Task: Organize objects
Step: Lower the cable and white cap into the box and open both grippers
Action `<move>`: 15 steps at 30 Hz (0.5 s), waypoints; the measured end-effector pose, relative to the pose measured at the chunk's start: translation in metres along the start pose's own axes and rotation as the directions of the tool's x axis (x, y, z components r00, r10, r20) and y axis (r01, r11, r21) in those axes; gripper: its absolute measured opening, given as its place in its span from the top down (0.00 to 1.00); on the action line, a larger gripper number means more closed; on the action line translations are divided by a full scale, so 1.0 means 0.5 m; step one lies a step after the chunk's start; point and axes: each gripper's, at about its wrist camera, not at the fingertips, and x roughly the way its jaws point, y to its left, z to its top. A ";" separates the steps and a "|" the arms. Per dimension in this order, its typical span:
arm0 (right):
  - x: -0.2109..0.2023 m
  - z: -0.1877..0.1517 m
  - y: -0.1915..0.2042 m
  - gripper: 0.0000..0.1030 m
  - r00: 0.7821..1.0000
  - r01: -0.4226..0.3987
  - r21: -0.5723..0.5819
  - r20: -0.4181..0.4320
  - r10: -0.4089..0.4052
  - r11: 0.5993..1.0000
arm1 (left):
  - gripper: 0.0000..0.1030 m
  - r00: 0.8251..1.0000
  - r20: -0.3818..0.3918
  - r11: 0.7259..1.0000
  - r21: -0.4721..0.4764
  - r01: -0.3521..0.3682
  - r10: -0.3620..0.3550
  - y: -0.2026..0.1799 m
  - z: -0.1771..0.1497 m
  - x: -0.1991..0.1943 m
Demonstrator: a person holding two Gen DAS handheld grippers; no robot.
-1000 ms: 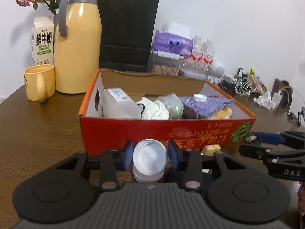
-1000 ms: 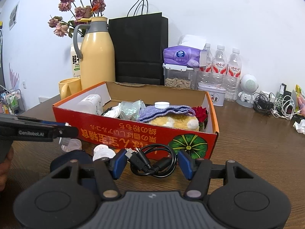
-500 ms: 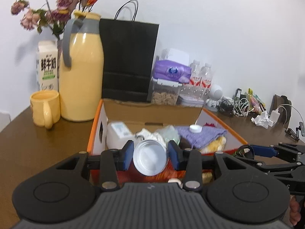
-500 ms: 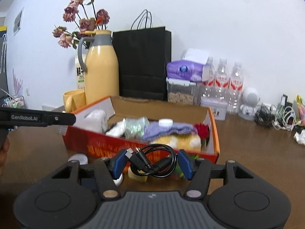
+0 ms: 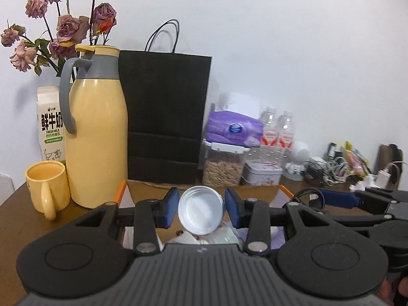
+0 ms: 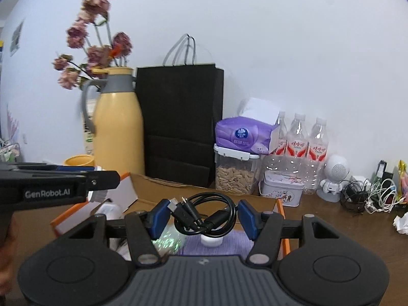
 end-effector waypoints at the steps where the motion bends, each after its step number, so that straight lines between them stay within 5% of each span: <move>1: 0.018 0.001 -0.003 0.44 1.000 0.004 0.009 -0.009 -0.004 1.000 | 0.60 1.000 -0.002 1.000 -0.004 -0.013 0.013 -0.002 0.000 0.014; 15: 0.129 -0.043 -0.023 0.44 0.996 0.038 0.035 -0.079 -0.035 0.999 | 0.60 0.993 -0.078 0.996 0.029 -0.084 0.086 0.009 -0.051 0.113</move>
